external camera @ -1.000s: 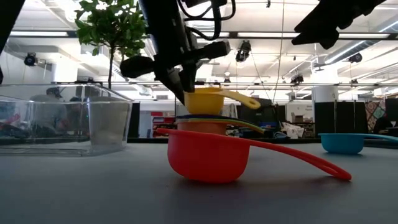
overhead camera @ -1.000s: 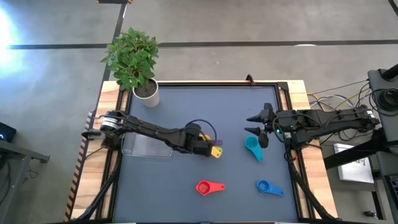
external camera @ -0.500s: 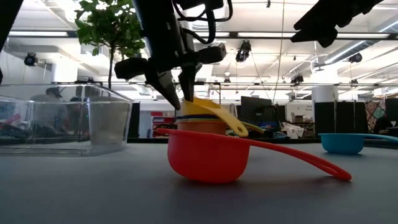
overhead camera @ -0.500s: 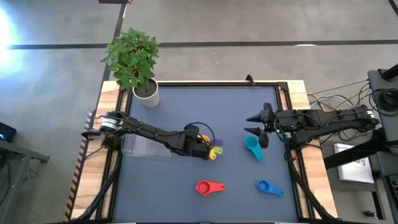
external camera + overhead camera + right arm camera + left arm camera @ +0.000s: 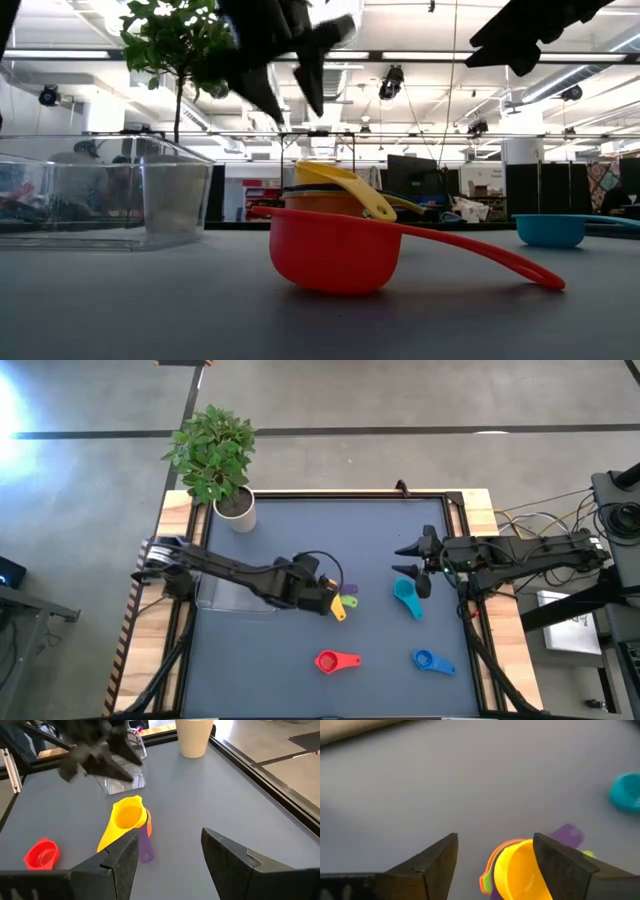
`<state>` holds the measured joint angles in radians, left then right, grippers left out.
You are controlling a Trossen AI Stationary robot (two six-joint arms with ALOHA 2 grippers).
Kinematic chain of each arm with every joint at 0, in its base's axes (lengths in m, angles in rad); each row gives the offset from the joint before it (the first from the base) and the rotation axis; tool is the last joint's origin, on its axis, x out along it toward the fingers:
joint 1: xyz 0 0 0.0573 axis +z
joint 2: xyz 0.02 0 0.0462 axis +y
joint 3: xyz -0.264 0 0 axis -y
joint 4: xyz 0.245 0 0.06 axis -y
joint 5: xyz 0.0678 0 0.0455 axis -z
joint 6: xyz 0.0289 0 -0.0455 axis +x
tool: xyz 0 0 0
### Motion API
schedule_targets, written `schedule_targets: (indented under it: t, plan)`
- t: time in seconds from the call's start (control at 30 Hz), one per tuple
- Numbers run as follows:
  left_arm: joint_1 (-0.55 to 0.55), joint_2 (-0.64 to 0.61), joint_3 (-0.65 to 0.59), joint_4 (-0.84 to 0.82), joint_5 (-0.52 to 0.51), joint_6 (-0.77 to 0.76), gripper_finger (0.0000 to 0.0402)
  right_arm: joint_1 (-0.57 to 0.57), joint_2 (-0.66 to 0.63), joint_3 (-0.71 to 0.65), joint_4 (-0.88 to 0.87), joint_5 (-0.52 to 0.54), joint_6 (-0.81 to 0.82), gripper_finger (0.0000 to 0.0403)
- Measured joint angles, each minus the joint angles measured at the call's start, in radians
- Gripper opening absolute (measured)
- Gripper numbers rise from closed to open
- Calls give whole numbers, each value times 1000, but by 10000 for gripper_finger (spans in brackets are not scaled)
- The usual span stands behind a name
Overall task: Nest measuring cups in basket
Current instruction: Stack the yellow measuring cup on top of the purple measuring cup
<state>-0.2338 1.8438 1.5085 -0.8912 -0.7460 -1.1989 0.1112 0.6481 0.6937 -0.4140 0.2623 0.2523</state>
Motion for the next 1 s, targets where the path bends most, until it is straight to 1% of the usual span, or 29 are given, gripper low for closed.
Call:
schedule_targets:
  t: [0.13,0.2,0.27,0.33,0.4,0.43,0.53,0.6,0.63,0.67,0.77,0.9,1.0]
  plan:
    - [-26,-58,-30,33,-97,61,235,0,59,0,69,0,-41,203]
    - [-39,-79,-87,104,-147,106,226,0,90,0,121,0,-73,203]
    - [-49,-105,-179,226,-178,145,211,0,116,0,166,-5,-93,203]
    - [-58,-132,-291,423,-172,233,188,0,131,0,196,-9,-98,203]
    - [-59,-155,-407,659,-117,332,157,0,137,0,207,-11,-112,203]
    - [-59,-164,-463,783,-101,386,138,0,139,0,212,-11,-117,203]
    - [-56,-173,-595,1110,-108,537,68,0,139,0,223,-8,-131,203]
    - [-45,-162,-666,1289,-109,611,22,0,138,0,235,-8,-132,203]
    - [-38,-156,-695,1359,-108,633,12,0,138,0,243,-8,-132,203]
    - [-30,-149,-723,1416,-109,655,10,0,138,0,252,-8,-132,203]
    - [-14,-119,-773,1522,-104,696,5,0,140,0,261,-7,-134,203]
    - [-11,-79,-778,1547,-98,710,1,0,147,0,273,1,-138,203]
    - [-11,-47,-749,1546,-87,748,0,-5,154,0,280,1,-140,203]
